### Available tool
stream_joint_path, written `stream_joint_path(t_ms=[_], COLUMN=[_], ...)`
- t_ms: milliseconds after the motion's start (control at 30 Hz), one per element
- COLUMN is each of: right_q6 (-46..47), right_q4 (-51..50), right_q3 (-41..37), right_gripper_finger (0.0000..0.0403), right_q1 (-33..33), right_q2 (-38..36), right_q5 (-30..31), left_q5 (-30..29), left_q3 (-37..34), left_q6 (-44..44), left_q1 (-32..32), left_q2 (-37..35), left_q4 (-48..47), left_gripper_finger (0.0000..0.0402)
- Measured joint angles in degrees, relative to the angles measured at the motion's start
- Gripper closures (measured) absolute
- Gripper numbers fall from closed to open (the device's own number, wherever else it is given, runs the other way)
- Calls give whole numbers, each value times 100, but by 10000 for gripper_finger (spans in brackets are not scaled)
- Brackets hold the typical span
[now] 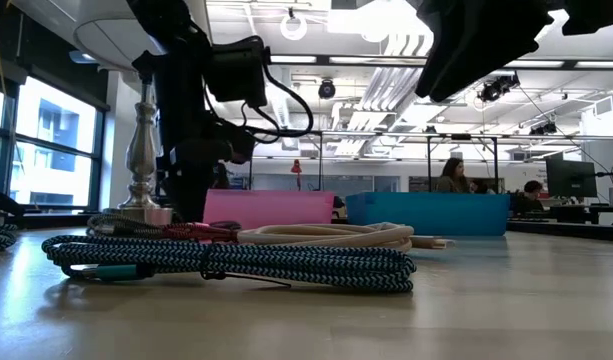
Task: Pick & Place USB Port
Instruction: Put the black and white charger cable into the red bin
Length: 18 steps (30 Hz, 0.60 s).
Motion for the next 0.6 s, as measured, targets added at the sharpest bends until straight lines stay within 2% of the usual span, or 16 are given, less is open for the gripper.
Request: stream_joint_path(t_ms=[100,200,333,500,600], right_q6=[56,166,342,524,640], right_q4=[-91,-210,-342,-387,-387], right_q3=[0,0,0,0,0], right_gripper_finger=[265,265,265,265,265], right_q1=[0,0,0,-2,-2], right_q2=[0,0,0,0,0], right_q5=[136,301,458,556,574], left_q5=[-222,-515,-1081,-2208,-2576], left_q3=[239,773,1582,2736,3105], left_q6=[256,491,979,2351,3199], left_q1=[-97,-210,-299,-212,16], left_q2=[-135,-387,-582,-643,-643], left_q4=[-378,-835,-1984,-2720,-2617], left_gripper_finger=[398,399,399,400,400])
